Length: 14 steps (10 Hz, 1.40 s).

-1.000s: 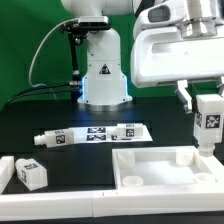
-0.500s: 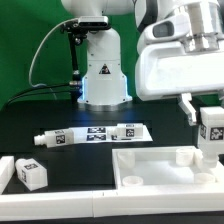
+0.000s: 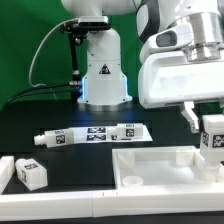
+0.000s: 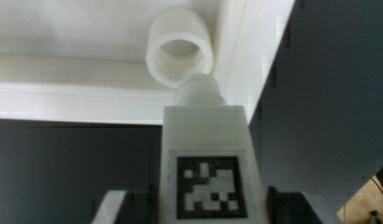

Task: Assemble one leg

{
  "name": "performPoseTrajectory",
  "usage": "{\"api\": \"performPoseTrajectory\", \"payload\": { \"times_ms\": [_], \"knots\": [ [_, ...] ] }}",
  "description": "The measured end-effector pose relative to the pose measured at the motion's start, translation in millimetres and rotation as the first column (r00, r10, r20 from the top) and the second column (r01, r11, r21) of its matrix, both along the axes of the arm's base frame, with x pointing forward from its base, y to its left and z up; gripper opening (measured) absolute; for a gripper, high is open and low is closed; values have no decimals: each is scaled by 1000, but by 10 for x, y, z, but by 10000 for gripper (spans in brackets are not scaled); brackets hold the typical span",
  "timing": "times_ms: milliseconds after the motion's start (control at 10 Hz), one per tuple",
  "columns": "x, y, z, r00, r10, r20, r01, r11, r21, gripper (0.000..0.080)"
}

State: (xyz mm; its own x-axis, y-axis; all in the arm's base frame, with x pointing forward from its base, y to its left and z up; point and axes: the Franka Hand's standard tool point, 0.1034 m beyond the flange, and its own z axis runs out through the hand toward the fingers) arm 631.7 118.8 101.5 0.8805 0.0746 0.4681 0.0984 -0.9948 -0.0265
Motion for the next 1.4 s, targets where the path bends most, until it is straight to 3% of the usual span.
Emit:
{"api": "performPoseTrajectory", "payload": {
  "times_ms": [200,1000,1400],
  "knots": [
    [-33,-1,-65,1000,2,-10,-2,1000,-3,284],
    [-35,-97,-70,1000,15,1,-15,1000,-16,284],
    [-55,-99,-211,1000,17,-22,-18,1000,-21,284]
  ]
}}
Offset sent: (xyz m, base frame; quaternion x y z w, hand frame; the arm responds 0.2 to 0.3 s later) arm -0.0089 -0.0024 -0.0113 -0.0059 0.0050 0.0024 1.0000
